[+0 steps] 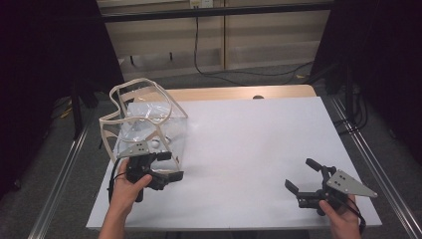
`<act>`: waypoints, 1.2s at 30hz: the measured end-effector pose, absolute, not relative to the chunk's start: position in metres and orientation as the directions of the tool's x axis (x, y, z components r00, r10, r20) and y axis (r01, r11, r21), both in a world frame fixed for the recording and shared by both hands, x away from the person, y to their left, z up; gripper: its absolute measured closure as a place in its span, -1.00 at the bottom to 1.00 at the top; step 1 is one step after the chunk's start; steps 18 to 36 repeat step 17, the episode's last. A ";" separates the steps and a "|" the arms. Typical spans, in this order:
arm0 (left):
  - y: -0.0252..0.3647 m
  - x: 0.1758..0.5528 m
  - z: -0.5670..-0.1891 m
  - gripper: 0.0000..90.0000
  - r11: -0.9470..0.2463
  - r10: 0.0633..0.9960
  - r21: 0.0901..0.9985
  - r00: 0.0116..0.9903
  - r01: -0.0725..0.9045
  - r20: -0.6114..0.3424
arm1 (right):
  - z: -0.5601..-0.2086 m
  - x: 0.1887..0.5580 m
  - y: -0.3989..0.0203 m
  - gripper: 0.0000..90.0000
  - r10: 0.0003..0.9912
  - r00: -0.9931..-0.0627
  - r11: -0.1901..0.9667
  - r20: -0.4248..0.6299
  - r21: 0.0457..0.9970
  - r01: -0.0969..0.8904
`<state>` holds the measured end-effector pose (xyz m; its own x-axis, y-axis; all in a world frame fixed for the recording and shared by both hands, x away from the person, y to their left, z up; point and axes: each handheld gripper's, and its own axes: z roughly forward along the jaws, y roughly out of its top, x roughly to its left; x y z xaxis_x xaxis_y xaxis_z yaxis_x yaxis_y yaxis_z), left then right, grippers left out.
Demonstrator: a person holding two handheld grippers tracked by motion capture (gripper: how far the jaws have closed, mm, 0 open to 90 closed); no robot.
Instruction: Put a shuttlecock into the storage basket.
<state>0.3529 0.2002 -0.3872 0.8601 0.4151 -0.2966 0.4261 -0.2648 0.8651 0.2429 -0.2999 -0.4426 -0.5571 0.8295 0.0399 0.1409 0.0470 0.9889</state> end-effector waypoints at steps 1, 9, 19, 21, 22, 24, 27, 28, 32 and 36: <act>0.202 0.352 -0.388 -0.90 -0.263 0.413 0.867 0.862 0.422 -0.294 | -0.443 0.243 -0.300 -0.98 0.830 -0.557 0.049 0.039 0.989 0.141; 0.210 0.347 -0.392 -0.90 -0.259 0.414 0.873 0.864 0.412 -0.286 | -0.443 0.243 -0.299 -0.98 0.828 -0.560 0.054 0.033 0.989 0.137; 0.219 0.343 -0.396 -0.90 -0.242 0.423 0.886 0.865 0.395 -0.270 | -0.442 0.243 -0.299 -0.98 0.827 -0.561 0.056 0.030 0.989 0.136; 0.219 0.343 -0.396 -0.90 -0.242 0.423 0.886 0.865 0.395 -0.270 | -0.442 0.243 -0.299 -0.98 0.827 -0.561 0.056 0.030 0.989 0.136; 0.219 0.343 -0.396 -0.90 -0.242 0.423 0.886 0.865 0.395 -0.270 | -0.442 0.243 -0.299 -0.98 0.827 -0.561 0.056 0.030 0.989 0.136; 0.219 0.343 -0.396 -0.90 -0.242 0.423 0.886 0.865 0.395 -0.270 | -0.442 0.243 -0.299 -0.98 0.827 -0.561 0.056 0.030 0.989 0.136; 0.219 0.343 -0.396 -0.90 -0.242 0.423 0.886 0.865 0.395 -0.270 | -0.442 0.243 -0.299 -0.98 0.827 -0.561 0.056 0.030 0.989 0.136; 0.219 0.343 -0.396 -0.90 -0.242 0.423 0.886 0.865 0.395 -0.270 | -0.442 0.243 -0.299 -0.98 0.827 -0.561 0.056 0.030 0.989 0.136; 0.219 0.343 -0.396 -0.90 -0.242 0.423 0.886 0.865 0.395 -0.270 | -0.442 0.243 -0.299 -0.98 0.827 -0.561 0.056 0.030 0.989 0.136; 0.219 0.343 -0.396 -0.90 -0.242 0.423 0.886 0.865 0.395 -0.270 | -0.442 0.243 -0.299 -0.98 0.827 -0.561 0.056 0.030 0.989 0.136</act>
